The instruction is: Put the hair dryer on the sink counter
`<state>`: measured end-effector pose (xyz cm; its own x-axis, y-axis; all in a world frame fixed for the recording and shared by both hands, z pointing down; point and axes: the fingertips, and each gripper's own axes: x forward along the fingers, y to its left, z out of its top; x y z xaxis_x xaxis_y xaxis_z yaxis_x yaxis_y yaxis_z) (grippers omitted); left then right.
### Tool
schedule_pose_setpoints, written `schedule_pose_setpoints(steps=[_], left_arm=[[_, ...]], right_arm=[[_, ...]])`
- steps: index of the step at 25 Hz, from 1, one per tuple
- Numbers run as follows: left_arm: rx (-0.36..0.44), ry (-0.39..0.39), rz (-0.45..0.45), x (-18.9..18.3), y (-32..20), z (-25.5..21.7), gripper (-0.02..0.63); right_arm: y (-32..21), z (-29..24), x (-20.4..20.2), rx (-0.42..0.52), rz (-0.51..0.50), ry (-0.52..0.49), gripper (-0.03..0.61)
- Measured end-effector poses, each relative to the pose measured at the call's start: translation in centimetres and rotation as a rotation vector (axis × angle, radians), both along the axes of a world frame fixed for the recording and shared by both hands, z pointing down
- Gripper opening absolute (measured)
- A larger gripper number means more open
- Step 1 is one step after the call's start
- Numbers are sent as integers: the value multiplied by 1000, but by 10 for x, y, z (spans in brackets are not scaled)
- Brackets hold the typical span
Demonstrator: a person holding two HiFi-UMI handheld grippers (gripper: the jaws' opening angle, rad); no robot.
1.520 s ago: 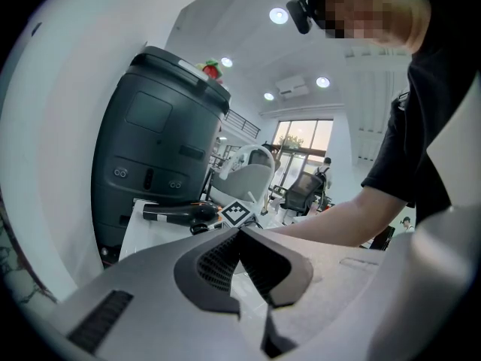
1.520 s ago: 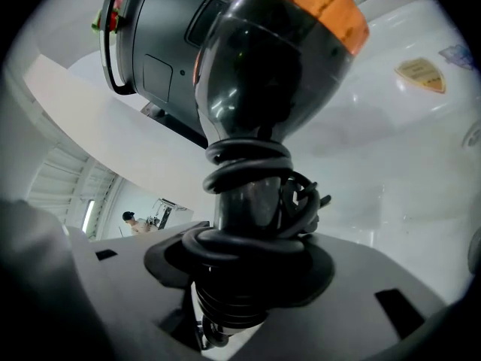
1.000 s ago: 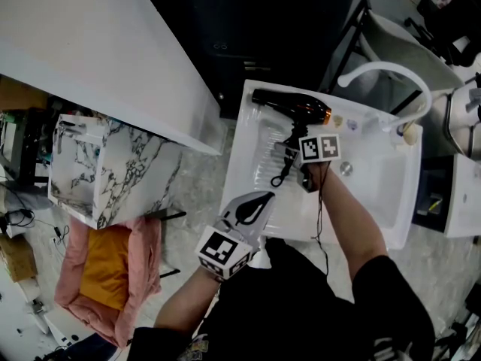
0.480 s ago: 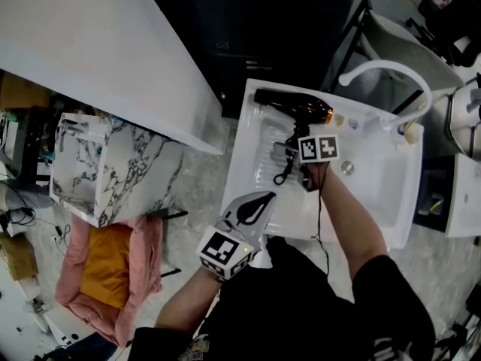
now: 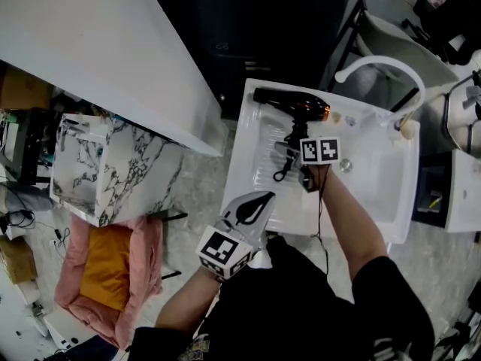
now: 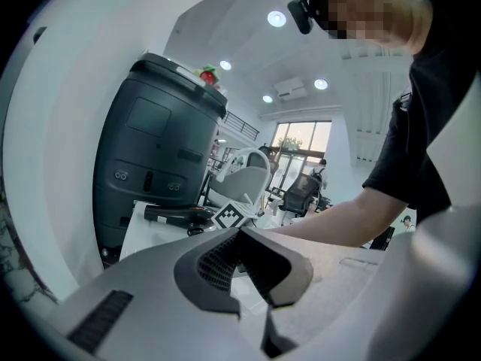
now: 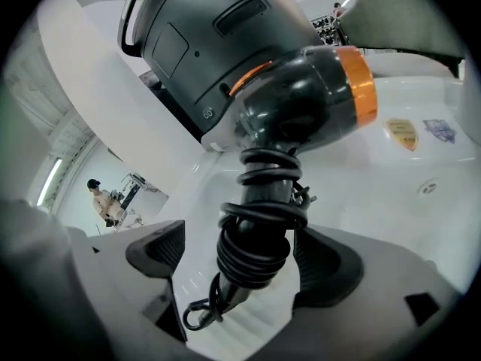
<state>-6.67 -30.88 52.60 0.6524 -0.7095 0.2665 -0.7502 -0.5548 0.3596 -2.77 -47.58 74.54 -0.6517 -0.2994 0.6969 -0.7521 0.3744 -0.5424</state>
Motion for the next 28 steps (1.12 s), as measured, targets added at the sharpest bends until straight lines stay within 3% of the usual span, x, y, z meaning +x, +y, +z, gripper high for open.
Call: schedule_pose_setpoints(steps=[12, 20, 24, 28], left_arm=[[53, 5, 40, -6, 32, -24, 3], [74, -6, 75, -17, 71, -37, 3], [90, -9, 80, -28, 94, -48, 3], [110, -1, 83, -43, 118, -58, 3]], right_arm=[[23, -47, 18, 99, 77, -12, 451], [59, -120, 20, 234, 124, -82, 433], [88, -173, 20, 351, 144, -129, 345], [128, -220, 11, 445, 141, -188, 148]])
